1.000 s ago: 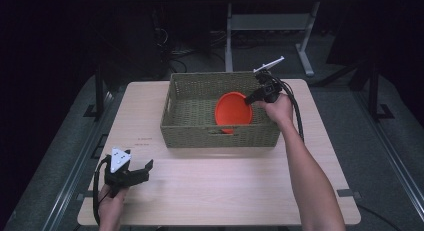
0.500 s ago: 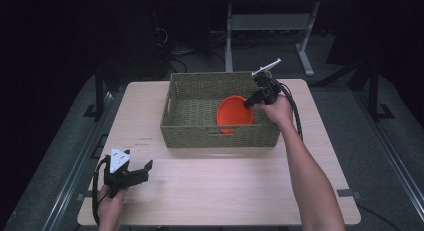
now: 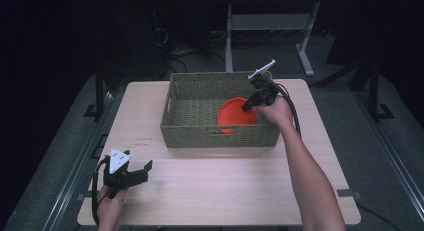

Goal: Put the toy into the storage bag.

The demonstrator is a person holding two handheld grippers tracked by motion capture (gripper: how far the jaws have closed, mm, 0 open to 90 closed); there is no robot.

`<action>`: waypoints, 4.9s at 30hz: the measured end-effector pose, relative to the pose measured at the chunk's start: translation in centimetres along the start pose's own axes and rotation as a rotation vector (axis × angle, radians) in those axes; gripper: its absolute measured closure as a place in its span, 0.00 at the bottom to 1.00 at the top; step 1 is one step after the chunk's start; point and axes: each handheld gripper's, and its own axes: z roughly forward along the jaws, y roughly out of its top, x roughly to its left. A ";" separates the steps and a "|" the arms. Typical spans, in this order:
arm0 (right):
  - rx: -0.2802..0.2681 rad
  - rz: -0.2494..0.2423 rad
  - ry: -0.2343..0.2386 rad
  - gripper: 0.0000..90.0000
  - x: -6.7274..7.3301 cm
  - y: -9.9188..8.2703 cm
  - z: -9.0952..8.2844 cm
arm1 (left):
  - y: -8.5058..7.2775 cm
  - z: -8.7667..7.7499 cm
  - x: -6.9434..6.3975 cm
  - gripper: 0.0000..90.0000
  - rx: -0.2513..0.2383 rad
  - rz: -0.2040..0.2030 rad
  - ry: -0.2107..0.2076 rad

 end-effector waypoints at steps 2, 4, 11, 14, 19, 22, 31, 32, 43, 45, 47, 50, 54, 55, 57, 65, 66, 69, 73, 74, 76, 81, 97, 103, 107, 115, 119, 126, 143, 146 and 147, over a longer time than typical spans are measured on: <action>0.006 0.008 0.007 0.58 -0.2 -0.2 -0.1 | 0.0 0.0 0.0 0.14 0.006 0.005 -0.001; 0.002 0.017 0.007 0.59 -0.5 -0.5 -0.2 | 0.0 0.1 0.0 0.14 0.007 0.005 0.001; -0.047 0.036 0.029 0.57 -1.2 -1.1 -1.5 | 0.0 0.0 0.2 0.14 0.004 0.003 0.009; -0.055 0.052 0.045 0.51 -1.2 -1.3 -1.9 | 0.0 0.0 0.1 0.14 0.003 0.004 0.008; -0.058 0.050 0.077 0.45 -1.0 -1.6 -2.5 | 0.0 0.1 0.0 0.14 0.007 0.011 0.003; -0.082 0.056 0.095 0.44 -1.1 -1.6 -2.9 | 0.0 0.0 0.0 0.14 0.006 0.004 0.006; -0.131 0.055 0.131 0.42 -1.2 -2.0 -4.3 | 0.0 0.0 0.0 0.14 0.009 0.013 0.005; -0.131 0.055 0.131 0.42 -1.2 -2.0 -4.3 | 0.0 0.0 0.0 0.14 0.009 0.013 0.005; -0.184 0.025 0.165 0.38 -0.5 -2.9 -6.3 | -0.1 0.0 0.0 0.14 0.008 0.009 0.007; -0.192 0.022 0.173 0.38 -0.3 -3.0 -6.5 | 0.0 0.0 0.0 0.14 0.010 0.012 0.007; -0.199 0.013 0.184 0.37 -0.2 -3.1 -6.7 | 0.0 0.0 0.0 0.14 0.011 0.014 0.007; -0.204 0.008 0.193 0.36 0.0 -3.3 -7.0 | 0.0 0.0 -0.1 0.14 0.011 0.014 0.007; -0.210 0.009 0.204 0.35 0.0 -3.6 -7.3 | 0.0 0.0 -0.1 0.14 0.010 0.014 0.006; -0.212 0.008 0.203 0.35 0.0 -3.6 -7.3 | 0.0 0.0 -0.1 0.14 0.010 0.014 0.006; -0.212 0.009 0.208 0.34 0.0 -3.8 -7.4 | -0.1 0.0 0.0 0.14 0.011 0.010 0.009; -0.224 -0.003 0.220 0.32 0.2 -4.4 -7.8 | 0.0 0.0 -0.1 0.14 0.009 0.015 0.007; -0.224 -0.003 0.220 0.32 0.2 -4.4 -7.8 | 0.0 0.0 -0.1 0.14 0.009 0.015 0.007; -0.223 -0.005 0.226 0.31 0.3 -4.7 -7.9 | -0.1 -0.1 0.0 0.14 0.008 0.018 0.007; -0.231 -0.015 0.224 0.31 0.3 -5.0 -8.2 | -0.1 -0.1 0.0 0.14 0.011 0.015 0.010; -0.231 -0.015 0.224 0.31 0.3 -5.0 -8.2 | -0.1 -0.1 0.0 0.14 0.011 0.015 0.010; -0.233 -0.021 0.228 0.30 0.5 -5.2 -8.4 | -0.1 -0.1 0.0 0.14 0.009 0.018 0.007; -0.236 -0.027 0.230 0.30 0.6 -5.5 -8.7 | -0.1 -0.1 0.0 0.14 0.011 0.013 0.009; -0.253 -0.043 0.263 0.28 0.8 -7.3 -9.5 | -0.1 0.0 -0.1 0.14 0.013 0.011 0.007; -0.257 -0.044 0.272 0.27 0.8 -8.2 -9.8 | -0.1 -0.1 -0.2 0.14 0.013 0.017 0.006; -0.255 -0.051 0.267 0.27 0.9 -8.8 -10.0 | -0.1 0.0 -0.1 0.14 0.012 0.013 0.009; -0.257 -0.069 0.257 0.26 0.9 -10.3 -10.5 | -0.1 0.0 -0.2 0.14 0.015 0.012 0.009; -0.255 -0.078 0.260 0.26 0.9 -11.1 -10.5 | -0.1 0.0 -0.2 0.14 0.012 0.021 0.006; -0.253 -0.080 0.280 0.25 0.7 -12.4 -10.2 | -0.1 0.0 -0.2 0.14 0.014 0.013 0.009; -0.261 -0.069 0.322 0.25 0.3 -16.6 -7.7 | -0.1 0.0 -0.2 0.14 0.013 0.019 0.009; -0.260 -0.068 0.329 0.25 0.2 -17.1 -7.6 | -0.1 -0.1 -0.2 0.14 0.014 0.022 0.009; -0.260 -0.070 0.329 0.25 0.1 -17.4 -7.5 | -0.1 0.0 -0.2 0.14 0.016 0.023 0.010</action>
